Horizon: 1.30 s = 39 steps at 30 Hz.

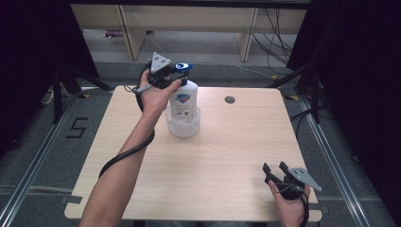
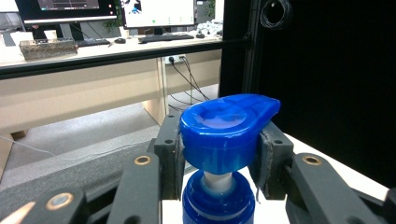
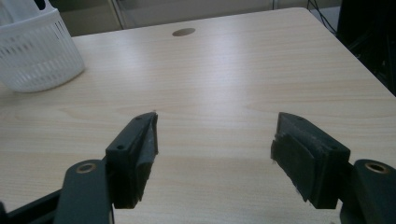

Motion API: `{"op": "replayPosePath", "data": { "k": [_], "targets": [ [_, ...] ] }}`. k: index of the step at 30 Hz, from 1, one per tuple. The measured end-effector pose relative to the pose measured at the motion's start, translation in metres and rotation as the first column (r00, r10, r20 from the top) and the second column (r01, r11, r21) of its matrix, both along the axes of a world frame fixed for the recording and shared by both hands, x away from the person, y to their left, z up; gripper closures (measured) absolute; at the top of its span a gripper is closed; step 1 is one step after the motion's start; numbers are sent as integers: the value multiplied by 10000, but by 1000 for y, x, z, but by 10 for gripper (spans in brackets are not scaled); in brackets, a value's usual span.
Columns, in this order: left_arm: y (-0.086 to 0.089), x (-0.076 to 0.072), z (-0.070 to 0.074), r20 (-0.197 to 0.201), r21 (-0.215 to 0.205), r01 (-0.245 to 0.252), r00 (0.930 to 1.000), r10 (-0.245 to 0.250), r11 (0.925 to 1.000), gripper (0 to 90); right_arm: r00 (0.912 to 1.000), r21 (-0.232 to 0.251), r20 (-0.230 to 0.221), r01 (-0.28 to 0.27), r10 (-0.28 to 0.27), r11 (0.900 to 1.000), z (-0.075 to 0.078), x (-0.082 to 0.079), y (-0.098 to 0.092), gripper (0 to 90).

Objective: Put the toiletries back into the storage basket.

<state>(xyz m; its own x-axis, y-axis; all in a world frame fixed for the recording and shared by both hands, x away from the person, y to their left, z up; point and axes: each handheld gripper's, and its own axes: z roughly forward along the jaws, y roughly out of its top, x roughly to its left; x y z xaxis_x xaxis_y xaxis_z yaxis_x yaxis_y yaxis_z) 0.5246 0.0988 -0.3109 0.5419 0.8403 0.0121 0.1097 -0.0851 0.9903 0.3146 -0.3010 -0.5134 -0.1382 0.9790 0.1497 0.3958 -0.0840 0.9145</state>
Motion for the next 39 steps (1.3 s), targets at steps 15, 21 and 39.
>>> {"op": "replayPosePath", "data": {
  "k": [15,21,39],
  "targets": [
    [0,3,-17,-246,303,-23,9997,31,9995,596,10000,-19,10,-1,1,10000,0,0,0,312],
    [0,3,-25,-351,336,-2,9994,14,9994,596,10000,-44,-2,-7,7,10000,0,0,0,312],
    [1,-8,-28,-273,618,201,9995,-185,9979,566,9997,156,-11,-240,240,9996,1,-2,2,309]
  ]
}}
